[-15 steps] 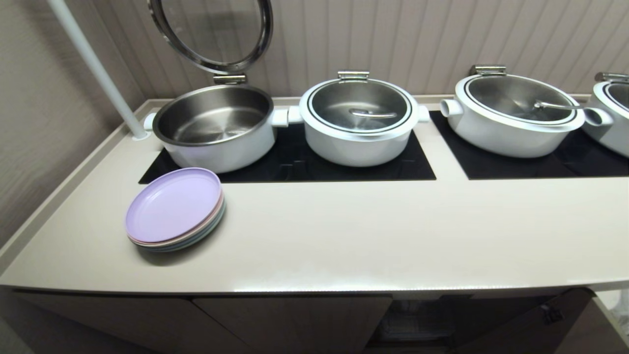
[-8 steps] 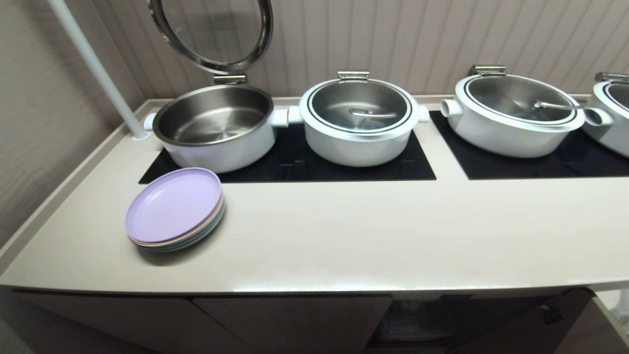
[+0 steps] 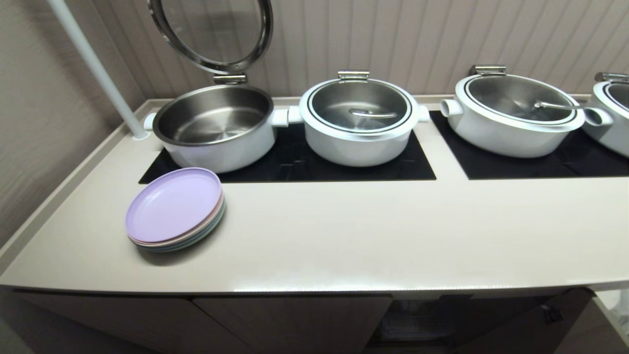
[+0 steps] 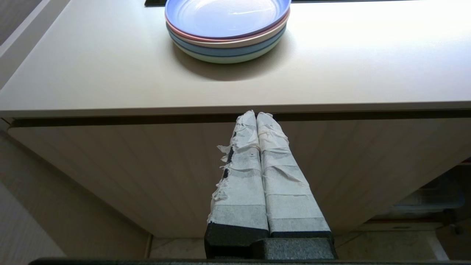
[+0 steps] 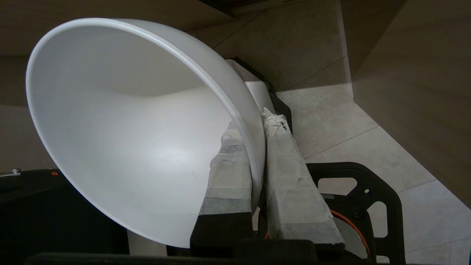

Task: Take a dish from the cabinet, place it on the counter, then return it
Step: Put it back into the cabinet

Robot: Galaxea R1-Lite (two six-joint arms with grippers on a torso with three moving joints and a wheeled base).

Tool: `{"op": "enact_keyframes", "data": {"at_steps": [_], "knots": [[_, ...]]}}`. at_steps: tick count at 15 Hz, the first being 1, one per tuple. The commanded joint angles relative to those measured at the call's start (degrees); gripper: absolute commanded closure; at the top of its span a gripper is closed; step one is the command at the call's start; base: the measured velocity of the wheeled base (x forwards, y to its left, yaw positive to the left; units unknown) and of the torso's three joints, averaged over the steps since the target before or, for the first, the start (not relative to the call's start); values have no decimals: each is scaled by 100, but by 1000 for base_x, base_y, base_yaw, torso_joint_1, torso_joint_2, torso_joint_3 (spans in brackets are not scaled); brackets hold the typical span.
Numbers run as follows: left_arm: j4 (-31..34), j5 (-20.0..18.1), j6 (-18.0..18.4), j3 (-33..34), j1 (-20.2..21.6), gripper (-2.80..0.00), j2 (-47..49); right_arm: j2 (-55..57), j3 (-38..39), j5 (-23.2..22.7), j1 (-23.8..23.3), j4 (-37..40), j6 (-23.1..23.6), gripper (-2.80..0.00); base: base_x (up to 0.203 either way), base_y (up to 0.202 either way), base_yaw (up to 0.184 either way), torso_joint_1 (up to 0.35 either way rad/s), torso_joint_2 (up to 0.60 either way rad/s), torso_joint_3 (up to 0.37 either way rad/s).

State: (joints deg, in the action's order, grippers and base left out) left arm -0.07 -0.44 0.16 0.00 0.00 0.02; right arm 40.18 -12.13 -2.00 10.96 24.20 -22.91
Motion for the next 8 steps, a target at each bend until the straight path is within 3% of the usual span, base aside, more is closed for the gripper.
{"op": "enact_keyframes", "data": {"at_steps": [1, 8], "knots": [[-1, 0, 2, 0, 0, 0, -2, 6, -9, -5, 29, 76, -30, 0, 0, 0, 0, 0, 0, 0], [-1, 0, 2, 0, 0, 0, -2, -28, -18, -95, 73, 20, 50, 0, 0, 0, 0, 0, 0, 0]]}}
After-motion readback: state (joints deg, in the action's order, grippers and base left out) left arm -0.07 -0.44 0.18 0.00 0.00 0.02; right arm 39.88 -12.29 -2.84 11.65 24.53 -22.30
